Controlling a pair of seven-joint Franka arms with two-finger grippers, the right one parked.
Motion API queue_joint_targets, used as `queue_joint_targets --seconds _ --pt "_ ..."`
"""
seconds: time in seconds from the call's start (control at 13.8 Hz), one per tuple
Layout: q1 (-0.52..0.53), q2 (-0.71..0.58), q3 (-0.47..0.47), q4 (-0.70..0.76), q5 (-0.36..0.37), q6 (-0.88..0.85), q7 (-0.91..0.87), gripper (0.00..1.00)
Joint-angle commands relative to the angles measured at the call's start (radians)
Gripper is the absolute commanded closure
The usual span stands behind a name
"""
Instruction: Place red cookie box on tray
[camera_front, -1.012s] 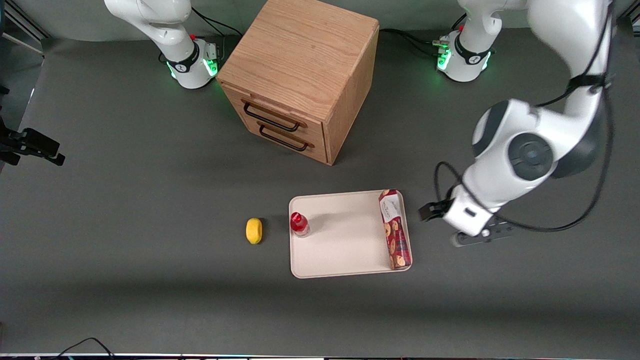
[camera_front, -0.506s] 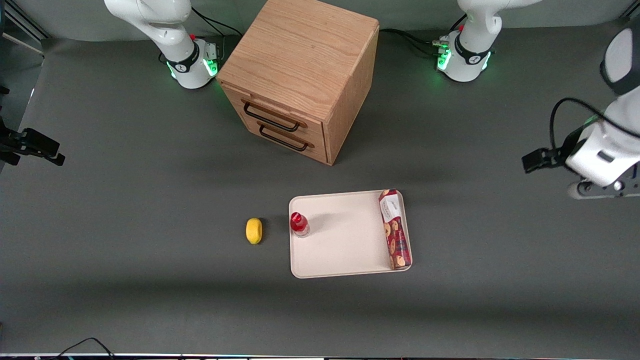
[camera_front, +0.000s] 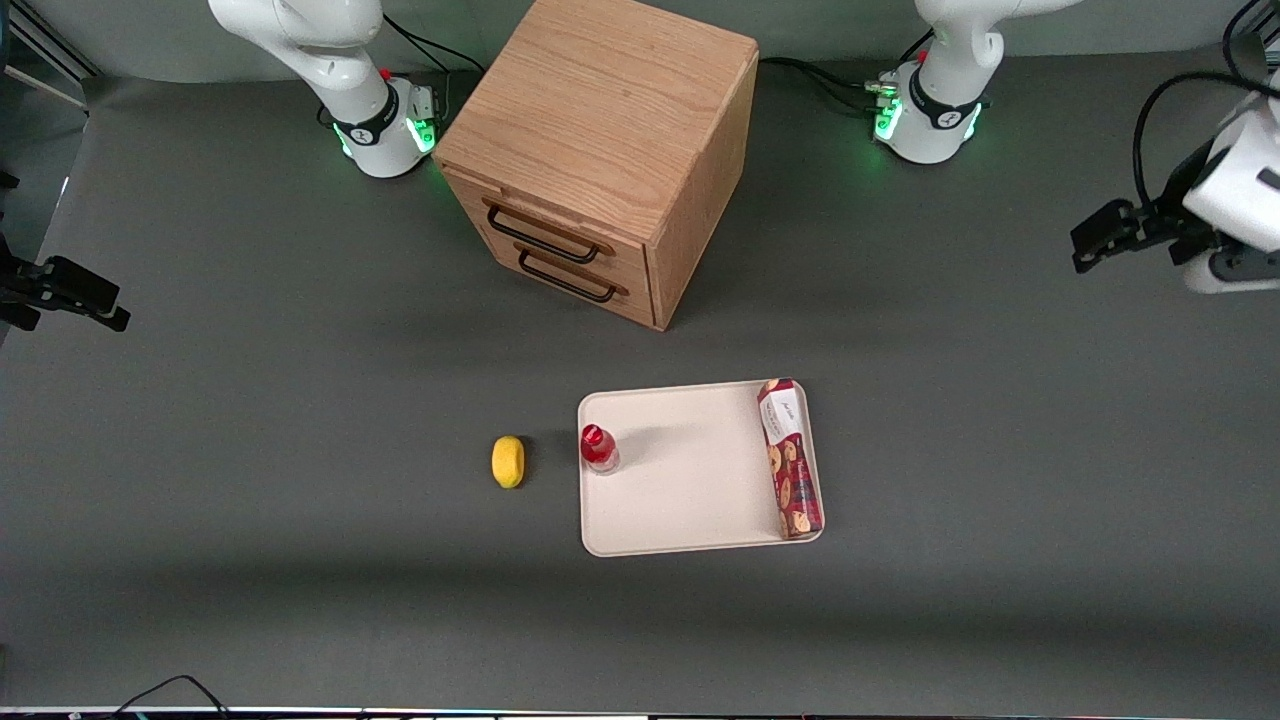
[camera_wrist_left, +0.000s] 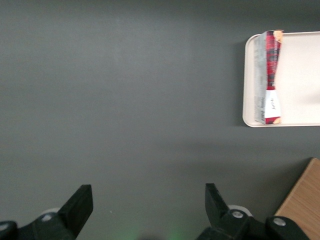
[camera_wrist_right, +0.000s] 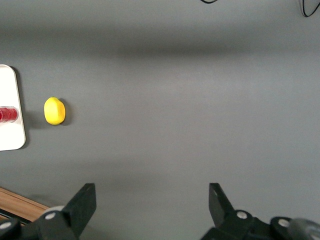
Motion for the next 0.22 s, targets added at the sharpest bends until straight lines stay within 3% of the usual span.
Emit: queue_joint_targets --seconds 0.0,0.14 --pt "0.019 -0.079 0.000 -0.081 -0.032 0.023 0.022 0.00" --pt "0.019 -0.083 0.012 -0.086 -0.038 0.023 0.022 0.00"
